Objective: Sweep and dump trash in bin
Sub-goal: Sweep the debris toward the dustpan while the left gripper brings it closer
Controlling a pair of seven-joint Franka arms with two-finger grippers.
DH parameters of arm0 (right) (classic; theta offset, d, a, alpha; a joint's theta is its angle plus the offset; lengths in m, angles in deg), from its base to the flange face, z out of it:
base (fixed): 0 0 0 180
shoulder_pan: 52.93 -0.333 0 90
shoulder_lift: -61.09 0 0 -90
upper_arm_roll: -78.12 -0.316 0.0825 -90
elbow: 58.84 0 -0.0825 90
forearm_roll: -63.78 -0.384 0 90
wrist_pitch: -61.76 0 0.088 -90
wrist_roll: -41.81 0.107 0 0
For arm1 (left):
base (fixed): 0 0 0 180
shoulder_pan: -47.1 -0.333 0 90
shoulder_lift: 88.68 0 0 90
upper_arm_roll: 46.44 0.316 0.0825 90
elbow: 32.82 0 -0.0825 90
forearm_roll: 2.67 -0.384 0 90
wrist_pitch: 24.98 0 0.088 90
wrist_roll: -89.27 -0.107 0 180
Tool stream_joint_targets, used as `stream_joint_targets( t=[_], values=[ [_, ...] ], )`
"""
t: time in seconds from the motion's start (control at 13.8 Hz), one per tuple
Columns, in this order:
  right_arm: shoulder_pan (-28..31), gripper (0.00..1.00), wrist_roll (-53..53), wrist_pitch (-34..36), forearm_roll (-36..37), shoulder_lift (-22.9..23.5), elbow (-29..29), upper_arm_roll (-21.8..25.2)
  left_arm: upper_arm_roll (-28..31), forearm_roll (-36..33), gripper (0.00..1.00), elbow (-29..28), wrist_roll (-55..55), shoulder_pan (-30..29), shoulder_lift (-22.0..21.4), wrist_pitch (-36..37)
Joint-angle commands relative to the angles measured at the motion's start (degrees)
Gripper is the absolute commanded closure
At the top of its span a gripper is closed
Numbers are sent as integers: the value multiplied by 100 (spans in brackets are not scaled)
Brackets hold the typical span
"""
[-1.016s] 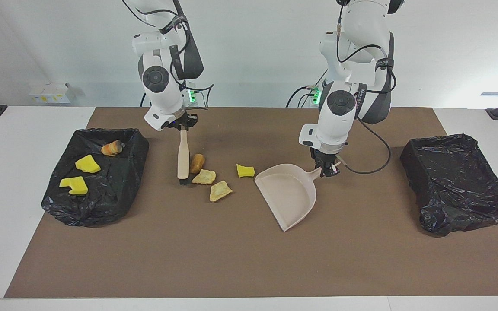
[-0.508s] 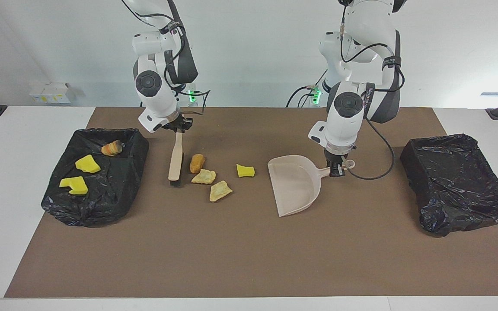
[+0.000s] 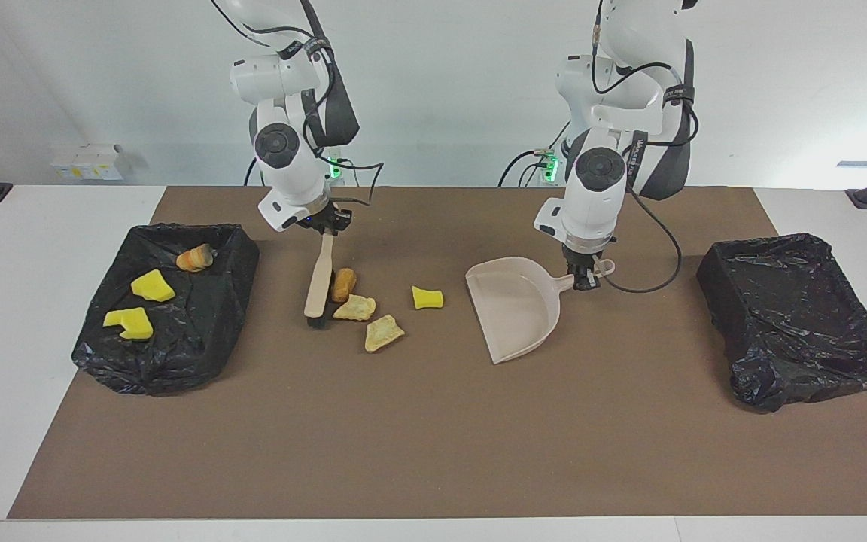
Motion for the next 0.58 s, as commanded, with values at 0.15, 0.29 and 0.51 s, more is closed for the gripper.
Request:
stream_joint_targets(
  t=[0.15,0.29,0.51],
  values=[
    [-466,100,507,4,-170,484,518,-14,22,-151,100,-669,526,360,-437,-272],
    [-791,100,876,-5,-301,712,773,-14,22,-151,100,-669,526,369,-367,-316],
    [-1064,100,1009,-48,-328,844,958,-14,13,-151,100,-669,517,369,-349,-369]
  ],
)
